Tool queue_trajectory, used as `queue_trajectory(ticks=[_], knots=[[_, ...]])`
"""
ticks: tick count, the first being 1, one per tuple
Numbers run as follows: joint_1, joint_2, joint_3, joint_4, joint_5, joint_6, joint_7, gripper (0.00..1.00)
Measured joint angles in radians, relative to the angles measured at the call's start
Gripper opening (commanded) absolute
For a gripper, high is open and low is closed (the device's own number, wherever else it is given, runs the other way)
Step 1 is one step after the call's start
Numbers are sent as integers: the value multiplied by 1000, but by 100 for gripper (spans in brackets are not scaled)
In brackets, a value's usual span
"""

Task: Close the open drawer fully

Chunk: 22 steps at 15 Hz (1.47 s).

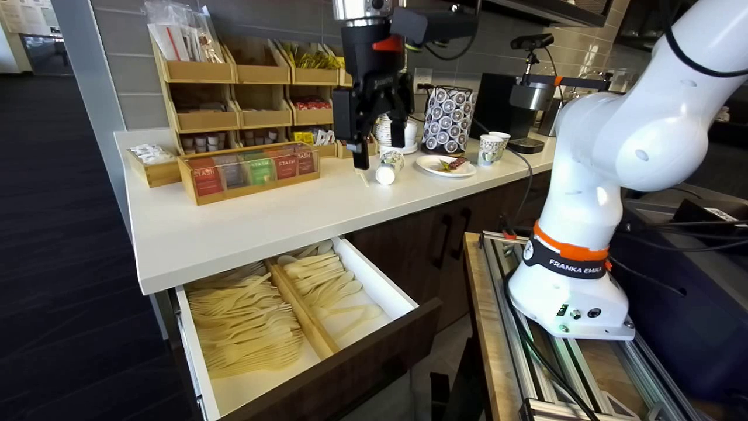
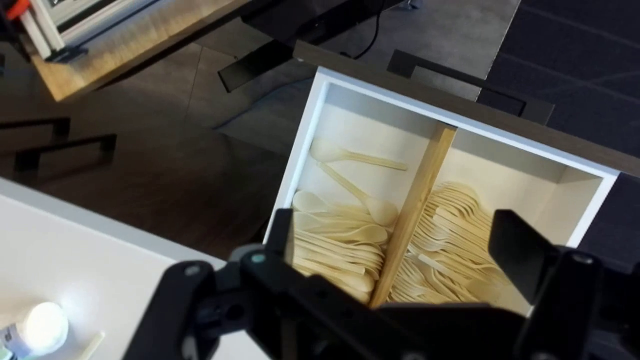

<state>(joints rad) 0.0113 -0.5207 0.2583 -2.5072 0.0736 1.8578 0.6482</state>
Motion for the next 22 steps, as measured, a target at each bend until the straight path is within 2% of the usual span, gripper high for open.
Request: queue_trajectory(ticks=[3,8,13,16,18,22], knots=[[15,21,21,-78,99,116,128,100],[60,115,49,-215,239,397,295,100],[109,283,95,-252,258,638,503,100],[148,401,97,-253,267,754,548,100],[167,474,92,-251,264,790,540,100],[170,465,78,-242,264,790,540,100]])
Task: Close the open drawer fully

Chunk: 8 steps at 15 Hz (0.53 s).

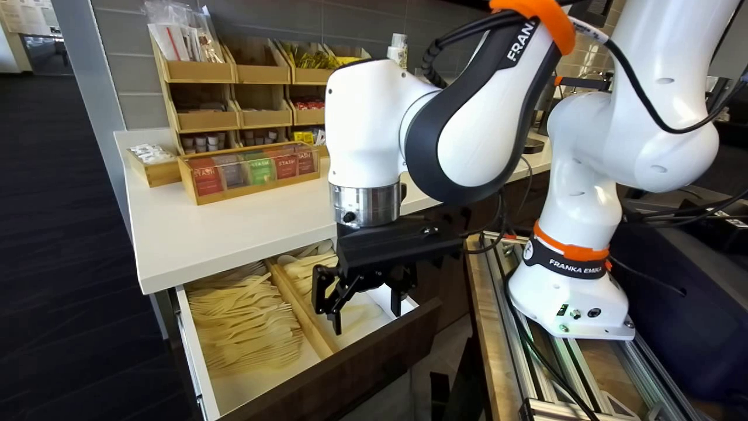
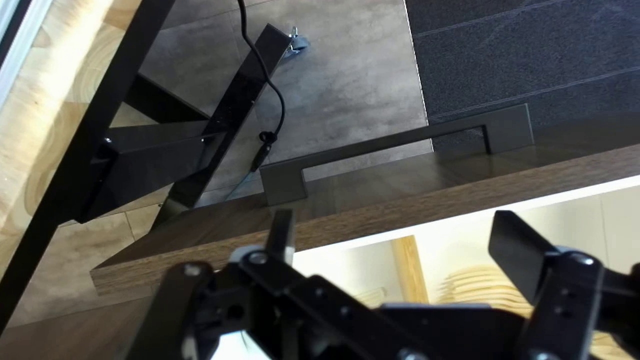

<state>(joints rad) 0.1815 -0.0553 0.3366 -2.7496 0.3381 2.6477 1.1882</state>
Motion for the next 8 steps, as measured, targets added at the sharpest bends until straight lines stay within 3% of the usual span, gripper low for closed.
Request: queue_trajectory(ticks=[8], knots=[[40,30,-7,4,14,23,-64,100]])
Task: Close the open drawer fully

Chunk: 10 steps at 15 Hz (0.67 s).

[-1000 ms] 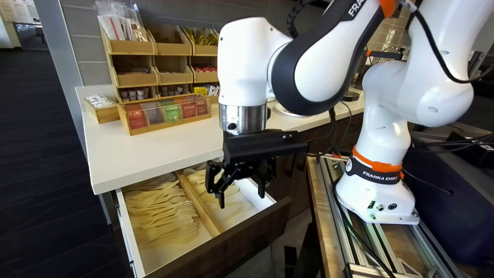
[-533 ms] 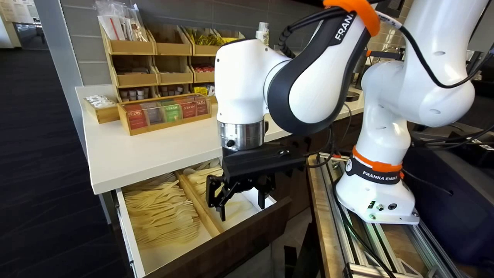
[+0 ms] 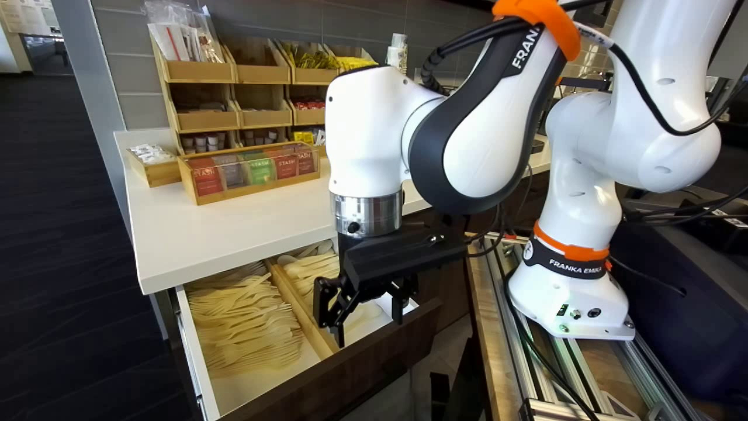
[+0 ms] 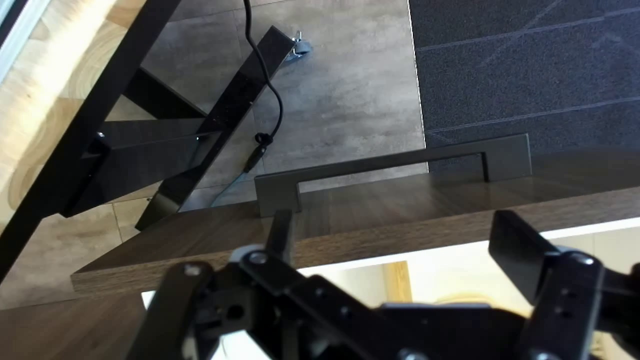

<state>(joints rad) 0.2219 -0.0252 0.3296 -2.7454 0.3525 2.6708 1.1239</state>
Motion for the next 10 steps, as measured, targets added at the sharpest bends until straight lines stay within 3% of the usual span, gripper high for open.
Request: queue_trajectory(ticks=[2,3,4,6,10], knots=[[25,37,1,4,51,37,-56,100],[34,58,2,7,78,59,-86,95],[40,77,3,10,104,79,-114,74],[44,117,4,20,154,117,-174,70],[43,194,3,35,185,176,-244,39]])
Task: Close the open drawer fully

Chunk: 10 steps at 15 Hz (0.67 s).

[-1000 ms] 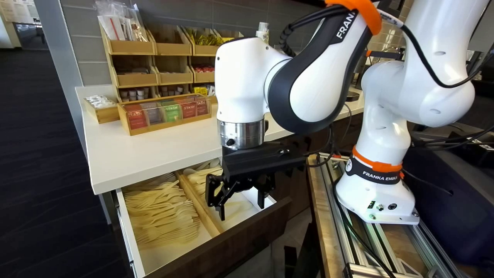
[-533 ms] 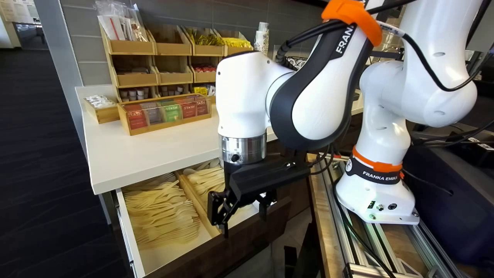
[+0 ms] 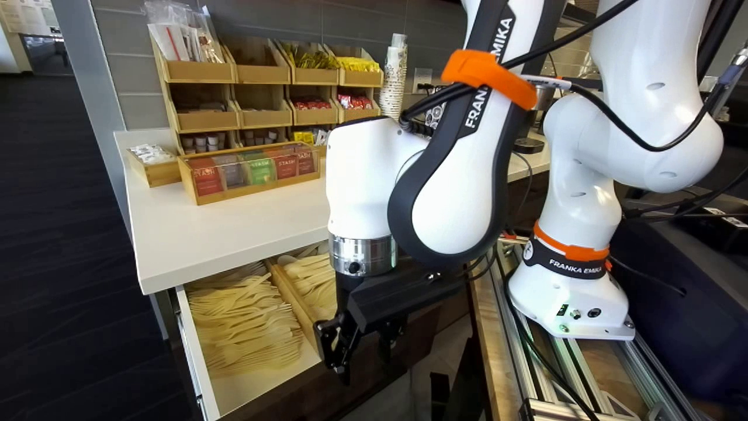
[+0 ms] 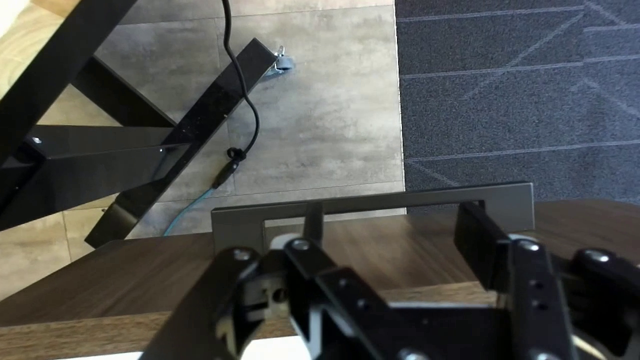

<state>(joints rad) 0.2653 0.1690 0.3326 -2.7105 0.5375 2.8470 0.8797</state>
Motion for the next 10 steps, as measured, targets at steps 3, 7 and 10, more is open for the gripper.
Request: queue_trajectory(ticks=[3,7,10], knots=[[2,53,-6,8,-14,43,-19,16],[48,104,-74,6,-138,139,-6,0],[166,118,-204,-3,-284,189,57,0]])
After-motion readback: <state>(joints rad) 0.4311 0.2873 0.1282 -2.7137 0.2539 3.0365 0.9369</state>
